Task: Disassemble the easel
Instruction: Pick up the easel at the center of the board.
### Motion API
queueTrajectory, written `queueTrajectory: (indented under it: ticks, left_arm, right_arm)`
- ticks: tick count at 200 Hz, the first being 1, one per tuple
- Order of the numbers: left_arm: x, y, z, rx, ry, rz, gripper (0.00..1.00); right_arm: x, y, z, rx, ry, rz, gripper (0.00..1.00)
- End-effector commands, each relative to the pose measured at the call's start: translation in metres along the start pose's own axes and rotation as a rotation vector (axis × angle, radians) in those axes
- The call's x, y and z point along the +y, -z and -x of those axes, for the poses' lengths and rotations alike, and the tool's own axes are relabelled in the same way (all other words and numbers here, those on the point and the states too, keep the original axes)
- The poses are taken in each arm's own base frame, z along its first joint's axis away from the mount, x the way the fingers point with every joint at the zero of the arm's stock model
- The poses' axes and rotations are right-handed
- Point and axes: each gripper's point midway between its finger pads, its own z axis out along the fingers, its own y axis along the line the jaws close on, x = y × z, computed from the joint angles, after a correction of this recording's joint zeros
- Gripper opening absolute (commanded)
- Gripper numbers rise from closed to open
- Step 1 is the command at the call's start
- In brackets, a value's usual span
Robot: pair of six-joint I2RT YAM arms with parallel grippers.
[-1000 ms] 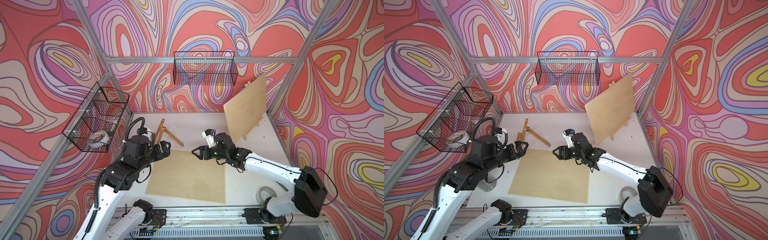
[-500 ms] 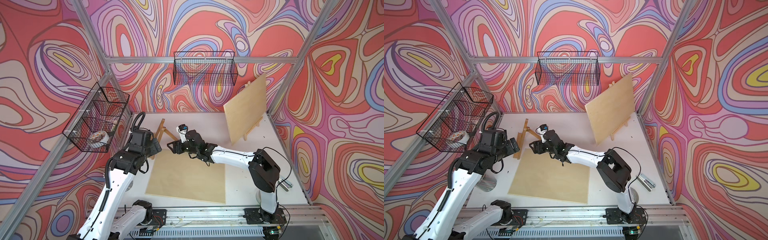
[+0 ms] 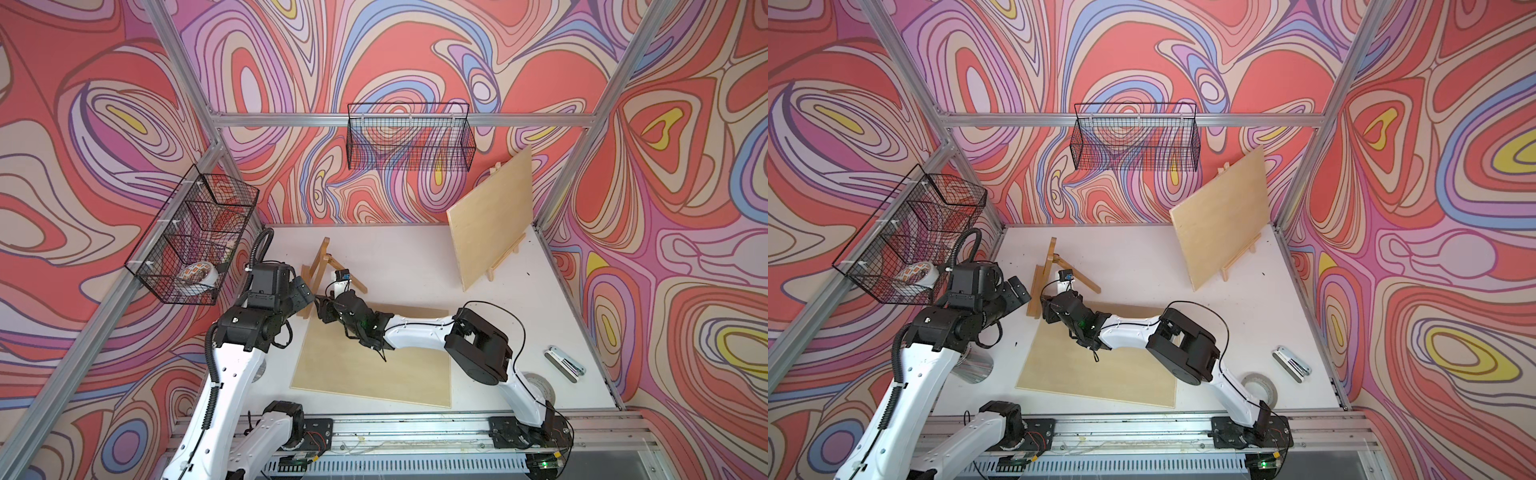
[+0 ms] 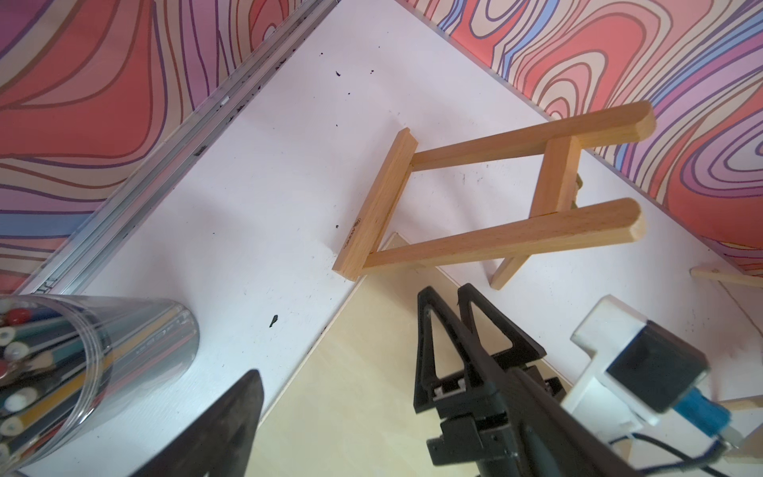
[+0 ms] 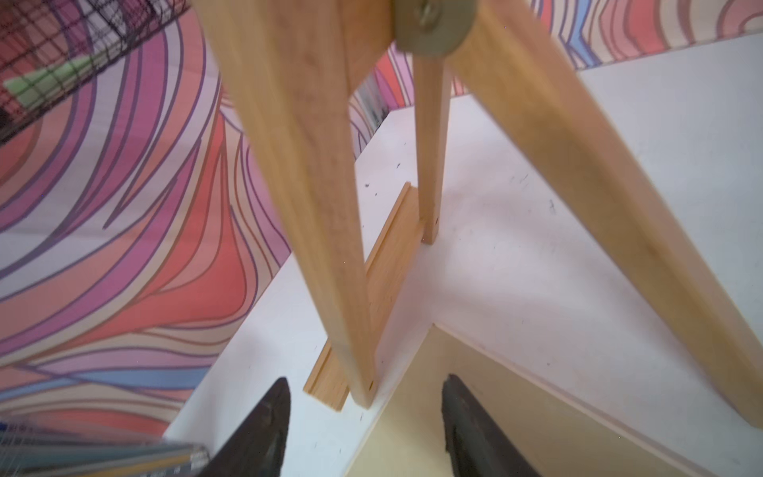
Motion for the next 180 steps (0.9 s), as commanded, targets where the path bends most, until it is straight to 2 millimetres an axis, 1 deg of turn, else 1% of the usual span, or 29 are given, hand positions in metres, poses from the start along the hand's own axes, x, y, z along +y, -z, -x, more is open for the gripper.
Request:
queueTrajectory:
  ticks: [1,23,42,57,72,90,107,136,160,180]
  left_arm:
    - [0.003,0.002,-0.001,-0.002,0.033,0.001,0.93]
    - [0.002,0.002,-0.001,0.004,0.034,-0.002,0.93]
    - [0.003,0.003,-0.002,0.003,0.034,0.000,0.93]
    - [0.003,0.004,-0.001,0.002,0.035,-0.004,0.93]
    - [0.002,0.003,-0.002,0.009,0.036,-0.005,0.93]
    - [0.000,0.001,-0.004,0.023,0.034,-0.012,0.93]
    - [0.000,0.002,-0.004,0.021,0.032,-0.010,0.92]
    - [0.000,0.001,-0.004,0.023,0.034,-0.013,0.92]
    - [-0.002,0.001,-0.004,0.027,0.033,-0.019,0.92]
    - [-0.002,0.001,-0.005,0.029,0.032,-0.023,0.92]
  right_arm:
    - [0.005,-0.009,0.026,-0.122,0.002,-0.018,0.56]
    - [0.014,-0.018,0.025,-0.140,0.005,0.025,0.55]
    - [0.009,-0.021,0.025,-0.167,-0.010,0.010,0.53]
    - [0.007,-0.024,0.026,-0.180,-0.004,-0.009,0.47]
    - [0.008,-0.028,0.028,-0.195,0.007,-0.015,0.39]
    - [0.006,-0.033,0.031,-0.212,0.015,-0.032,0.34]
    - [0.007,-0.035,0.035,-0.233,0.023,-0.038,0.25]
    - [0.007,-0.035,0.047,-0.258,0.017,-0.030,0.11]
    - [0.007,-0.028,0.062,-0.276,0.010,-0.012,0.00]
    - [0.006,-0.018,0.077,-0.287,-0.026,0.006,0.00]
